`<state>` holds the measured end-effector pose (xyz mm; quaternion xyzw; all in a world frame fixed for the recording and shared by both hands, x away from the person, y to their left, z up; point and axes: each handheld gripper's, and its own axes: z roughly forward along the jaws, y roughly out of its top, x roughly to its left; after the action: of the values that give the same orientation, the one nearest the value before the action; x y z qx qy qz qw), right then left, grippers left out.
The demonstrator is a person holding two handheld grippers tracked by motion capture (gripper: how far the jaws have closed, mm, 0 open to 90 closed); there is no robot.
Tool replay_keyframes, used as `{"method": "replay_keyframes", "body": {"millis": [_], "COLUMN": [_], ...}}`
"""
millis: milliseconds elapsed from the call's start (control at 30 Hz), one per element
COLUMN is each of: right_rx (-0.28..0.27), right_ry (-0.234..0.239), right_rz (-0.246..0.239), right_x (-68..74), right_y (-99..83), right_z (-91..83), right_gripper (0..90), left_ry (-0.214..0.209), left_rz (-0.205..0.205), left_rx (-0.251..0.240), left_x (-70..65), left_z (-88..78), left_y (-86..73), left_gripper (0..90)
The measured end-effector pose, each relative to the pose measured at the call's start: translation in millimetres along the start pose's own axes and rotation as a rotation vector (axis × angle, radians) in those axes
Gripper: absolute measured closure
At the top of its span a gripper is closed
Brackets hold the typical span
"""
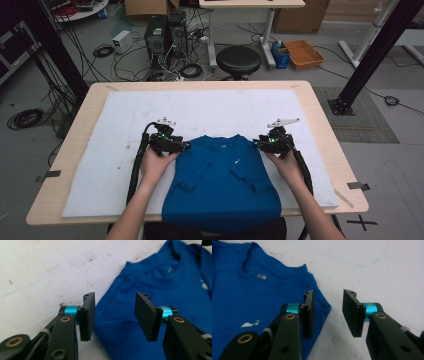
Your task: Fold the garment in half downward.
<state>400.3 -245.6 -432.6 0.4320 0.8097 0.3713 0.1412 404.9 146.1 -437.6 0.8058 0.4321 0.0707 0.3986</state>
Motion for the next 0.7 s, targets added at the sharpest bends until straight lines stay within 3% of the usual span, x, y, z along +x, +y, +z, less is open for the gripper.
{"method": "replay_keyframes", "body": {"millis": [67, 200, 267, 300, 400, 500, 567, 633, 700], "right_rx": [0.01, 0.041, 0.037, 0.024, -0.03, -0.004, 0.024, 0.047, 0.065], "right_ry": [0.003, -0.01, -0.037, -0.026, 0.011, 0.043, 0.037, 0.055, 0.038], "right_rz": [0.007, -0.025, -0.038, -0.028, -0.008, 0.007, -0.008, -0.022, -0.056], "right_x": [-0.9, 0.0, 1.4, 0.3, -2.6, -4.1, -0.7, 2.6, 6.5], "right_y": [-0.4, -1.6, -0.8, -0.4, 2.2, 8.4, 12.9, 16.0, 15.0], "right_z": [5.0, 12.2, 10.5, 9.1, 5.5, 12.6, 19.4, 26.7, 31.7], "right_gripper": [63.3, 80.2, 78.4, 73.2, 69.1, 60.9, 56.8, 57.5, 63.5], "left_ry": [0.013, 0.036, 0.039, 0.04, 0.034, 0.025, 0.018, 0.041, 0.06], "left_rz": [-0.001, 0.009, -0.002, -0.002, 0.013, 0.017, 0.043, 0.08, 0.095], "left_rx": [0.013, 0.011, 0.006, -0.007, -0.05, -0.007, 0.046, 0.066, 0.069], "left_x": [0.3, 0.2, -0.2, -0.7, -2.7, -2.8, -5.1, -9.4, -10.9], "left_z": [1.3, 1.5, 0.7, 0.1, 0.2, 9.0, 16.8, 20.7, 21.2], "left_y": [-0.9, -2.4, -1.8, -0.7, 4.8, 12.8, 16.3, 17.8, 17.7], "left_gripper": [54.5, 62.1, 60.5, 57.3, 55.2, 52.8, 51.7, 51.2, 53.0]}}
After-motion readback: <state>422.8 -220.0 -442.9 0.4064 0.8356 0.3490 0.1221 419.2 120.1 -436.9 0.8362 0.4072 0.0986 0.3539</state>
